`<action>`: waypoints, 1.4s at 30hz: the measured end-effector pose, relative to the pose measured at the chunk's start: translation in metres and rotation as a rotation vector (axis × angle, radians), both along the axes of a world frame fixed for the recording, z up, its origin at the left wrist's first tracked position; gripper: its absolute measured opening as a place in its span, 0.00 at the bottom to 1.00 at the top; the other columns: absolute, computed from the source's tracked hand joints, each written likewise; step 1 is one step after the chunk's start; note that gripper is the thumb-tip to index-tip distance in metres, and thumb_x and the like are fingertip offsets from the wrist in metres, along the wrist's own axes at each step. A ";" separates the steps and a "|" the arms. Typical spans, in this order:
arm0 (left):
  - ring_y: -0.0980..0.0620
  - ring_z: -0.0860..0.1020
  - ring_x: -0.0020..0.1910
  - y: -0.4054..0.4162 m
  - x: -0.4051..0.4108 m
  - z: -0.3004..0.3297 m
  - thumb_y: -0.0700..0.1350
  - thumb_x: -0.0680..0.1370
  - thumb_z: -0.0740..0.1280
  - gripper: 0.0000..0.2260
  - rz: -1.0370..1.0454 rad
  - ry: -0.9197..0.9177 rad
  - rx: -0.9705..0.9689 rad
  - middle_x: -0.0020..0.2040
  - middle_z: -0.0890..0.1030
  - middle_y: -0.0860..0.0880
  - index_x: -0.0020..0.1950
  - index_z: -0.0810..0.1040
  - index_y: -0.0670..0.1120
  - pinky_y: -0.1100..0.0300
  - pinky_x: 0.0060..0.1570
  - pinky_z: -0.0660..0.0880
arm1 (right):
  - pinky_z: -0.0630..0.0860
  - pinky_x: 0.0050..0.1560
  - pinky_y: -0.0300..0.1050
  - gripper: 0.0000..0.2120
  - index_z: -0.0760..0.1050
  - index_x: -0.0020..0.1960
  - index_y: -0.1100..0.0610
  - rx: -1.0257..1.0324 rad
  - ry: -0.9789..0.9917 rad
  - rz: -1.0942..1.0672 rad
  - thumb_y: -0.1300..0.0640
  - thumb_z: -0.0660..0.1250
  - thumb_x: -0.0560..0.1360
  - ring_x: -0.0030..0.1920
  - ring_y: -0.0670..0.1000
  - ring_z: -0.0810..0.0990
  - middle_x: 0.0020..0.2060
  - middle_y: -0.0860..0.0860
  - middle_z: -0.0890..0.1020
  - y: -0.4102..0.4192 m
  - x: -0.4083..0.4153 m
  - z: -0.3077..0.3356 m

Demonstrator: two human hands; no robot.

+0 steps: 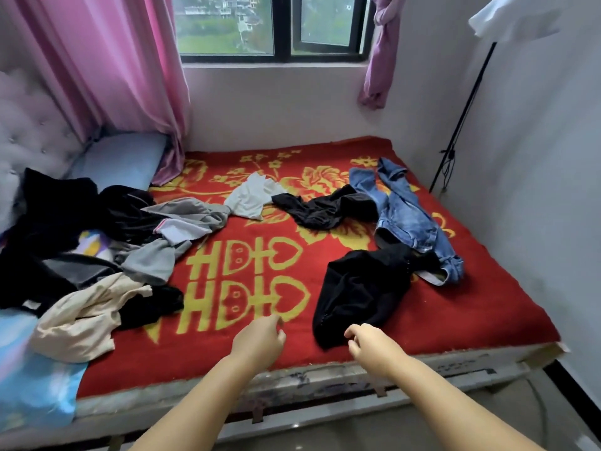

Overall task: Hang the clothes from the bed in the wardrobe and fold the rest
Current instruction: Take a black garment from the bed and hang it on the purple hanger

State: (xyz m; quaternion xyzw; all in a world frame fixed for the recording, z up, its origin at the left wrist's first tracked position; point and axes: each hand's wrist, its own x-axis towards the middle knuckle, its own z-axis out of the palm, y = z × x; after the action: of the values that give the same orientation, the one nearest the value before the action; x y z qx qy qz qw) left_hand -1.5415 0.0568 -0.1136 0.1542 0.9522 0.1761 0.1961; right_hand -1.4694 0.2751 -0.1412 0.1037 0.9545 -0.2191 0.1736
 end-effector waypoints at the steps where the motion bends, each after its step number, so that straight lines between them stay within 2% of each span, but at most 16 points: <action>1: 0.56 0.69 0.30 0.006 -0.016 -0.003 0.46 0.82 0.56 0.15 -0.004 -0.014 -0.009 0.54 0.79 0.50 0.67 0.71 0.47 0.62 0.26 0.63 | 0.74 0.53 0.46 0.17 0.69 0.68 0.53 -0.003 -0.009 -0.007 0.53 0.54 0.80 0.54 0.52 0.77 0.60 0.51 0.73 0.006 -0.014 -0.003; 8: 0.54 0.71 0.34 0.048 -0.100 -0.030 0.45 0.81 0.55 0.15 -0.048 -0.105 -0.052 0.53 0.80 0.49 0.66 0.72 0.47 0.61 0.27 0.63 | 0.73 0.55 0.45 0.16 0.71 0.66 0.54 -0.002 -0.081 -0.023 0.54 0.54 0.81 0.56 0.52 0.76 0.60 0.52 0.73 0.050 -0.095 -0.022; 13: 0.53 0.74 0.38 0.072 -0.157 -0.047 0.45 0.80 0.54 0.14 -0.001 -0.122 -0.071 0.50 0.80 0.51 0.64 0.72 0.48 0.60 0.34 0.68 | 0.72 0.56 0.44 0.16 0.71 0.66 0.54 0.001 -0.116 0.022 0.54 0.54 0.81 0.58 0.52 0.75 0.60 0.52 0.74 0.076 -0.167 -0.045; 17: 0.56 0.72 0.31 0.096 -0.212 -0.076 0.45 0.81 0.54 0.15 0.063 -0.150 -0.088 0.44 0.79 0.52 0.65 0.72 0.47 0.62 0.28 0.65 | 0.72 0.57 0.44 0.17 0.70 0.67 0.55 -0.029 -0.152 0.081 0.54 0.53 0.81 0.59 0.51 0.75 0.61 0.52 0.74 0.101 -0.236 -0.073; 21: 0.53 0.73 0.35 0.132 -0.264 -0.114 0.45 0.81 0.53 0.15 0.059 -0.164 -0.128 0.53 0.80 0.50 0.65 0.72 0.47 0.61 0.29 0.67 | 0.73 0.55 0.45 0.17 0.70 0.67 0.55 -0.015 -0.174 0.121 0.55 0.52 0.81 0.58 0.52 0.75 0.62 0.52 0.73 0.132 -0.302 -0.100; 23: 0.52 0.75 0.41 0.149 -0.289 -0.138 0.45 0.81 0.53 0.15 0.036 -0.157 -0.148 0.56 0.78 0.50 0.65 0.72 0.47 0.59 0.34 0.70 | 0.74 0.55 0.45 0.17 0.70 0.67 0.55 0.011 -0.173 0.142 0.56 0.52 0.81 0.57 0.52 0.75 0.61 0.52 0.73 0.149 -0.335 -0.118; 26: 0.49 0.76 0.54 0.172 -0.329 -0.191 0.47 0.82 0.53 0.15 0.064 -0.142 -0.169 0.60 0.75 0.48 0.66 0.71 0.47 0.54 0.46 0.76 | 0.75 0.55 0.49 0.16 0.71 0.65 0.56 0.081 -0.178 0.180 0.56 0.52 0.81 0.57 0.54 0.75 0.60 0.53 0.73 0.173 -0.392 -0.160; 28: 0.47 0.73 0.60 0.181 -0.353 -0.225 0.50 0.82 0.53 0.17 0.065 -0.070 -0.187 0.64 0.72 0.46 0.69 0.67 0.47 0.54 0.55 0.73 | 0.74 0.56 0.50 0.16 0.71 0.64 0.57 0.162 -0.128 0.199 0.55 0.54 0.80 0.59 0.56 0.74 0.59 0.54 0.73 0.186 -0.428 -0.184; 30: 0.46 0.65 0.70 0.185 -0.376 -0.262 0.53 0.82 0.52 0.21 0.042 0.018 -0.221 0.72 0.65 0.44 0.74 0.62 0.47 0.51 0.66 0.65 | 0.73 0.58 0.52 0.16 0.70 0.65 0.57 0.253 -0.057 0.205 0.56 0.56 0.79 0.62 0.58 0.71 0.60 0.56 0.72 0.197 -0.466 -0.203; 33: 0.48 0.46 0.77 0.181 -0.392 -0.322 0.57 0.82 0.49 0.26 0.028 -0.022 -0.230 0.78 0.48 0.45 0.78 0.50 0.50 0.46 0.75 0.46 | 0.68 0.64 0.54 0.22 0.66 0.70 0.58 0.359 0.078 0.251 0.58 0.60 0.77 0.67 0.59 0.66 0.67 0.58 0.67 0.211 -0.517 -0.230; 35: 0.50 0.37 0.76 0.175 -0.382 -0.359 0.59 0.82 0.44 0.27 -0.013 -0.019 -0.232 0.78 0.39 0.48 0.78 0.39 0.52 0.47 0.74 0.36 | 0.58 0.72 0.54 0.29 0.58 0.75 0.57 0.413 0.114 0.270 0.60 0.61 0.76 0.74 0.58 0.57 0.74 0.58 0.60 0.215 -0.544 -0.249; 36: 0.51 0.36 0.76 0.172 -0.375 -0.369 0.59 0.81 0.42 0.27 -0.015 0.035 -0.216 0.78 0.39 0.48 0.77 0.38 0.53 0.48 0.73 0.33 | 0.52 0.74 0.54 0.32 0.53 0.77 0.56 0.457 0.113 0.273 0.62 0.61 0.76 0.76 0.56 0.51 0.76 0.57 0.55 0.218 -0.554 -0.255; 37: 0.52 0.37 0.76 0.169 -0.369 -0.377 0.58 0.81 0.41 0.26 -0.004 0.107 -0.188 0.78 0.42 0.48 0.77 0.40 0.53 0.49 0.73 0.34 | 0.48 0.75 0.55 0.35 0.47 0.78 0.54 0.514 0.095 0.277 0.62 0.61 0.76 0.77 0.55 0.46 0.77 0.56 0.50 0.221 -0.565 -0.262; 39: 0.51 0.47 0.76 0.167 -0.365 -0.388 0.55 0.80 0.45 0.26 0.024 0.211 -0.141 0.78 0.53 0.46 0.78 0.52 0.50 0.48 0.73 0.40 | 0.45 0.75 0.57 0.41 0.39 0.78 0.52 0.606 0.052 0.277 0.62 0.62 0.76 0.77 0.54 0.41 0.78 0.55 0.44 0.228 -0.588 -0.278; 40: 0.50 0.51 0.76 0.167 -0.366 -0.392 0.54 0.80 0.48 0.25 0.030 0.257 -0.124 0.77 0.58 0.46 0.77 0.57 0.48 0.47 0.72 0.44 | 0.45 0.74 0.59 0.43 0.37 0.78 0.51 0.629 0.031 0.269 0.61 0.63 0.75 0.77 0.54 0.40 0.78 0.55 0.44 0.231 -0.597 -0.285; 42: 0.48 0.55 0.75 0.167 -0.365 -0.395 0.53 0.79 0.50 0.24 0.024 0.316 -0.099 0.76 0.61 0.44 0.75 0.61 0.47 0.45 0.71 0.49 | 0.47 0.73 0.61 0.44 0.35 0.77 0.50 0.638 -0.034 0.254 0.57 0.64 0.76 0.77 0.56 0.43 0.78 0.55 0.47 0.235 -0.610 -0.294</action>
State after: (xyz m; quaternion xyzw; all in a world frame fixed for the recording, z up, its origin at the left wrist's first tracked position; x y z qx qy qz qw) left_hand -1.9069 0.2239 -0.5090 0.1588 0.9805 0.1049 0.0490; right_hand -2.0797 0.5100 -0.4354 0.0366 0.9772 0.1157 0.1744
